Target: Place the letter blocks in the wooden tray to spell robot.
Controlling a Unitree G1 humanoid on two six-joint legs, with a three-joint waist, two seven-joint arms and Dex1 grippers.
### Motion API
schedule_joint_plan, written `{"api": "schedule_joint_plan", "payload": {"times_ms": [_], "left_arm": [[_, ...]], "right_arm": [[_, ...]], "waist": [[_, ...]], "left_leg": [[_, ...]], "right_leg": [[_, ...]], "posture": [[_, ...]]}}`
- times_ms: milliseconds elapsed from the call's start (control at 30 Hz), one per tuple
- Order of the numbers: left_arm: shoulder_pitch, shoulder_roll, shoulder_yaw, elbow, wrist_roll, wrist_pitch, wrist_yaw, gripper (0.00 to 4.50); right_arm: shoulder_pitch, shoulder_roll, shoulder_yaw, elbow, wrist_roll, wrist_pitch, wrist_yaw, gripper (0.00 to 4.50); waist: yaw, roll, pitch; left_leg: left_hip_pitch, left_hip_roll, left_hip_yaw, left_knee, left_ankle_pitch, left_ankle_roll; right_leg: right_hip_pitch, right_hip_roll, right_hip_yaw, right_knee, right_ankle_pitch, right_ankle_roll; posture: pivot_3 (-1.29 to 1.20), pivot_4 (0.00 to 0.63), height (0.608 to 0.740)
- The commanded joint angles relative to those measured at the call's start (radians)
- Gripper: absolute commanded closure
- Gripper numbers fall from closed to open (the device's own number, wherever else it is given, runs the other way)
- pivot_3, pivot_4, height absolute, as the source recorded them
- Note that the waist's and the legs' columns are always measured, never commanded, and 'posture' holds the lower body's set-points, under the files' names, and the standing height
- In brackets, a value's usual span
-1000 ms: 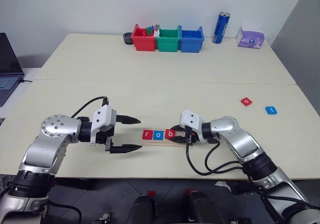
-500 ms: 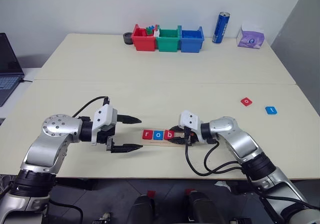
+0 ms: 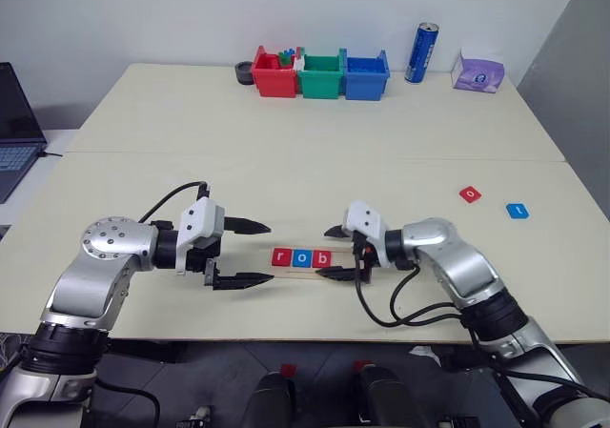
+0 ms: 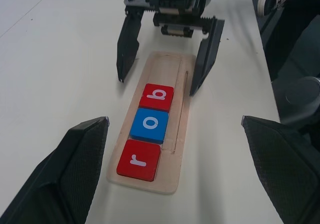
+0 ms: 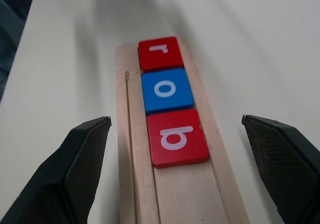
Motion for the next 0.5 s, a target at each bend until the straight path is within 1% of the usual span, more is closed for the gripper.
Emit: {"api": "schedule_joint_plan", "payload": {"times_ms": [33,133,200,333,500], "left_arm": [[-0.04,-0.035,-0.008,-0.089,-0.05,0.069,0.051,0.0],[-0.097,-0.119,-0.034,-0.134,-0.068,0.142,0.138,0.0],[-0.139,-0.176,-0.07,-0.139,-0.04,0.158,0.197,0.0],[-0.199,-0.285,-0.147,-0.085,0.037,0.121,0.281,0.0],[-0.262,-0.377,-0.193,0.004,0.089,0.074,0.32,0.0]], "right_arm": [[-0.008,-0.028,-0.165,-0.14,0.093,0.102,-0.071,0.03],[0.011,-0.029,-0.301,-0.207,0.123,0.195,-0.195,0.03],[0.034,-0.03,-0.364,-0.213,0.098,0.215,-0.292,0.03],[0.098,-0.054,-0.434,-0.13,-0.004,0.136,-0.472,0.03],[0.123,-0.052,-0.486,-0.009,-0.042,0.038,-0.584,0.03]], "waist": [[0.002,0.0,0.0],[0.004,0.0,0.0],[0.004,0.0,0.0],[0.001,-0.001,0.0],[-0.007,0.0,0.0]], "left_leg": [[-0.001,0.0,0.0,0.0,0.0,0.0],[-0.001,0.0,-0.001,0.001,0.0,0.0],[-0.002,-0.001,-0.002,0.001,0.0,0.0],[-0.002,-0.002,-0.002,0.001,0.0,0.0],[-0.001,-0.002,0.001,0.0,0.0,0.0]], "right_leg": [[0.0,0.0,0.0,0.0,0.0,0.0],[0.0,-0.001,0.0,0.0,0.0,0.0],[0.0,-0.002,0.001,0.0,0.0,0.0],[0.001,-0.001,0.002,0.0,0.0,0.001],[0.0,-0.001,0.004,0.001,0.0,0.0]], "posture": [[0.0,0.15,0.74],[0.0,0.15,0.74],[0.0,0.15,0.74],[0.0,0.15,0.74],[0.0,0.15,0.74]]}}
